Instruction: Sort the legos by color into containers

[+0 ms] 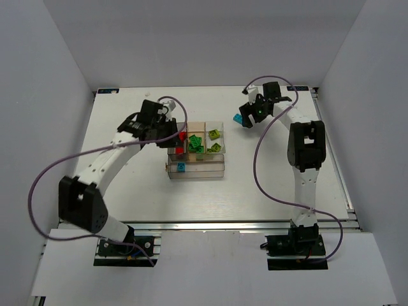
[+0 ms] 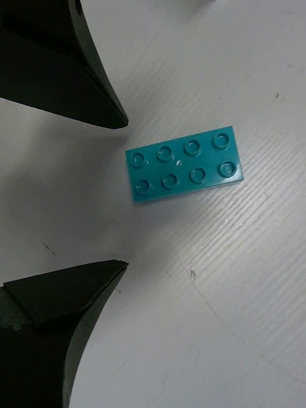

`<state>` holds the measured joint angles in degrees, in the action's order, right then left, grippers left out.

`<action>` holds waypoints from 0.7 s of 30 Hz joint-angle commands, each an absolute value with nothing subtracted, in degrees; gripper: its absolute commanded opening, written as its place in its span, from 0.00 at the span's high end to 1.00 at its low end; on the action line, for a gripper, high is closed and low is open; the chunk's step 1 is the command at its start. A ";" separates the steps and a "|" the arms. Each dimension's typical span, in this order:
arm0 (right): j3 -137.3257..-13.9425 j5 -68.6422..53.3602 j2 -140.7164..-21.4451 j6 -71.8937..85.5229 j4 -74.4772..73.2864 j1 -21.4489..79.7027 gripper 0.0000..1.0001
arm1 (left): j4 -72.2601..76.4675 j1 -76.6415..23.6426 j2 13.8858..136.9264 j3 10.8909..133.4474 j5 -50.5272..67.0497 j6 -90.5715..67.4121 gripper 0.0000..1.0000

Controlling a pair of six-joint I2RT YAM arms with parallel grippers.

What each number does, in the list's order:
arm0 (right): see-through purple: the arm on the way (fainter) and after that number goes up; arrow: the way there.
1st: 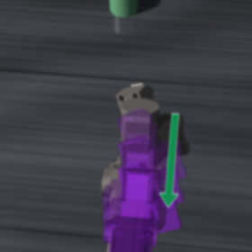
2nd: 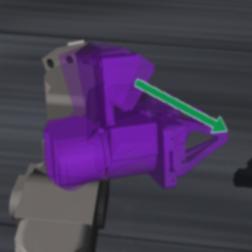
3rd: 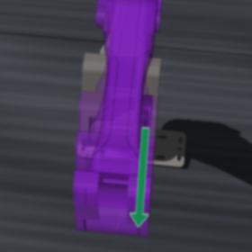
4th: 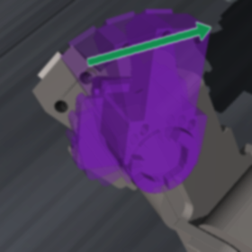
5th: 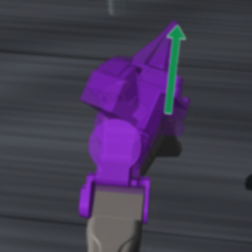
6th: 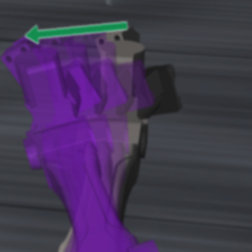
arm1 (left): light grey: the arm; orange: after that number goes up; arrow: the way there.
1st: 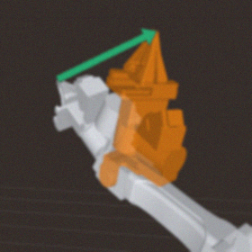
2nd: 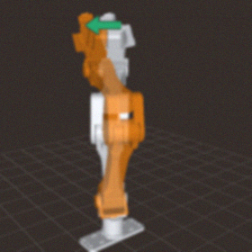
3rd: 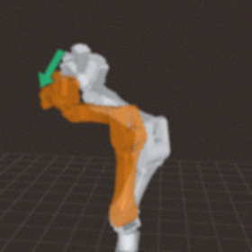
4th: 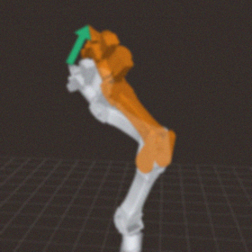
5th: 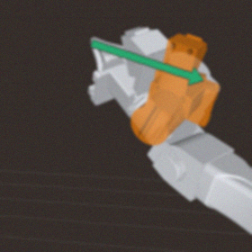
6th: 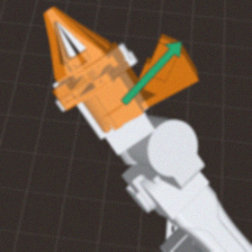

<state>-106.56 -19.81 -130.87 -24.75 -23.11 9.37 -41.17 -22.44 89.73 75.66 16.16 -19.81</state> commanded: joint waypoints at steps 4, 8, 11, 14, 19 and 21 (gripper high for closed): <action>-114.16 -18.46 -135.17 -34.54 -26.00 11.60 0.11 | -32.61 -21.88 75.69 65.58 10.90 -29.35 0.48; -117.77 -16.00 -139.03 -36.38 -26.72 13.18 0.18 | -30.85 -21.88 72.34 59.77 10.20 -33.12 0.45; -116.81 -15.82 -139.13 -36.65 -25.84 13.54 0.56 | -30.85 -21.88 70.23 57.05 7.13 -34.62 0.44; -115.58 -17.57 -137.82 -36.21 -26.45 13.10 0.98 | -31.55 -21.88 69.08 56.34 3.10 -35.68 0.43; -108.14 -22.31 -129.49 -31.74 -23.91 11.08 1.00 | -33.92 -21.88 66.80 54.76 -5.70 -38.32 0.33; -103.12 -29.50 -121.67 -29.27 -21.99 10.20 1.00 | -35.06 -21.88 66.71 54.41 -9.74 -40.07 0.30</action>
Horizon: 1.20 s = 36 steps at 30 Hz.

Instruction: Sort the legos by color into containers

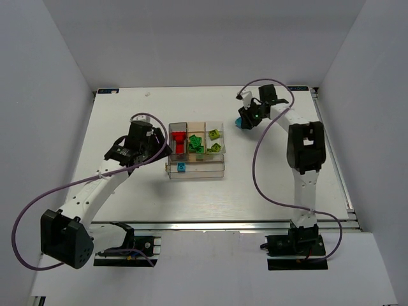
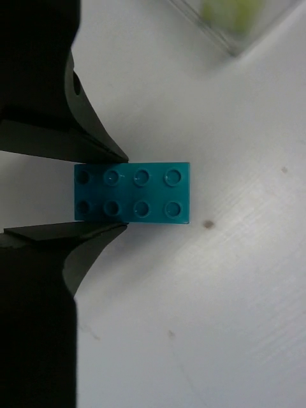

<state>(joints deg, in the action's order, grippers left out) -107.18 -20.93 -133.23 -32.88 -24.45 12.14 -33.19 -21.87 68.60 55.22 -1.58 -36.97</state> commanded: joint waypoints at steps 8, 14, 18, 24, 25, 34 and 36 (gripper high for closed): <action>-81.22 -57.39 -99.32 -47.53 -30.03 14.67 1.00 | -37.27 -21.88 68.90 54.23 -15.38 -42.71 0.27; -79.46 -51.87 -99.49 -51.87 -33.26 24.41 1.00 | -36.30 -21.88 68.82 53.35 -15.12 -43.15 0.27; -79.53 -45.28 -101.07 -46.59 -28.57 28.82 1.00 | -36.56 -21.88 66.89 52.04 -15.64 -43.77 0.27; -82.96 -37.80 -106.43 -45.44 -29.00 33.57 0.77 | -37.35 -21.88 63.46 49.58 -16.26 -44.82 0.26; -83.23 -37.01 -106.70 -46.14 -29.53 34.01 0.73 | -37.35 -21.88 63.20 49.40 -16.35 -45.00 0.26; -83.49 -36.30 -104.51 -44.57 -30.41 35.78 0.30 | -38.06 -21.88 60.47 47.90 -17.23 -45.79 0.25; -84.37 -36.04 -103.10 -41.92 -30.15 35.51 0.30 | -38.23 -21.88 60.38 47.99 -17.31 -45.79 0.25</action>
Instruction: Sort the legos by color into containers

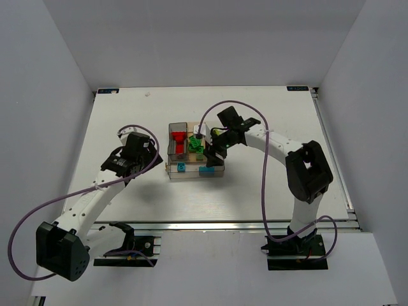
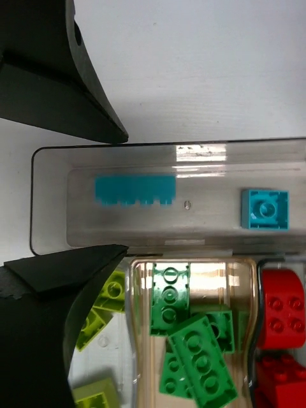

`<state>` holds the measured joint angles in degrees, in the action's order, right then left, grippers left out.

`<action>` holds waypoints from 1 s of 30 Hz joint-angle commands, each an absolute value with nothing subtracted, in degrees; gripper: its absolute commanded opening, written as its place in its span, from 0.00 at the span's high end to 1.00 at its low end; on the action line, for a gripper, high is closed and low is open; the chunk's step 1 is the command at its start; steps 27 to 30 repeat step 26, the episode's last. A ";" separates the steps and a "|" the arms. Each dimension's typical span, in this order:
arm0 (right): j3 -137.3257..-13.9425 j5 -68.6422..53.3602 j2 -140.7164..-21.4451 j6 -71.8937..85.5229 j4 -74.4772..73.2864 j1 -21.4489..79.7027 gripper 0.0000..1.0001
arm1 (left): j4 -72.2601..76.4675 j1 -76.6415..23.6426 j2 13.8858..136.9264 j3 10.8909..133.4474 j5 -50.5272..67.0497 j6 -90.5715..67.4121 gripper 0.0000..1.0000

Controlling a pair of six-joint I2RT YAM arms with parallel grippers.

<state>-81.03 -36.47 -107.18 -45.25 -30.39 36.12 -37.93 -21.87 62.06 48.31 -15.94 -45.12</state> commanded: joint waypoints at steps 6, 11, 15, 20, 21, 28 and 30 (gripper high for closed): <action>-84.63 -30.96 -97.13 -19.64 -25.84 31.74 0.23 | -38.23 -21.88 59.24 48.60 -17.49 -45.26 0.21; -84.56 -33.84 -93.00 -12.58 -30.67 25.68 0.22 | -33.76 -21.88 54.06 47.46 -14.68 -42.28 0.10; -78.23 -27.96 -84.93 -9.14 -24.88 24.09 0.11 | -30.15 -21.88 48.88 46.67 -13.62 -40.70 0.02; -70.85 -13.99 -78.06 -3.08 -16.88 23.47 0.11 | -30.76 -21.88 49.83 48.07 -11.96 -39.38 0.02; -70.49 -12.76 -76.92 -3.69 -16.88 23.38 0.11 | -30.33 -21.88 50.18 48.25 -11.17 -39.20 0.02; -67.77 -8.53 -74.01 -4.48 -16.08 22.77 0.11 | -27.87 -21.88 51.68 49.48 -9.14 -38.15 0.02; -67.77 -8.53 -74.01 -4.48 -16.08 22.77 0.11 | -27.87 -21.88 51.68 49.48 -9.14 -38.15 0.02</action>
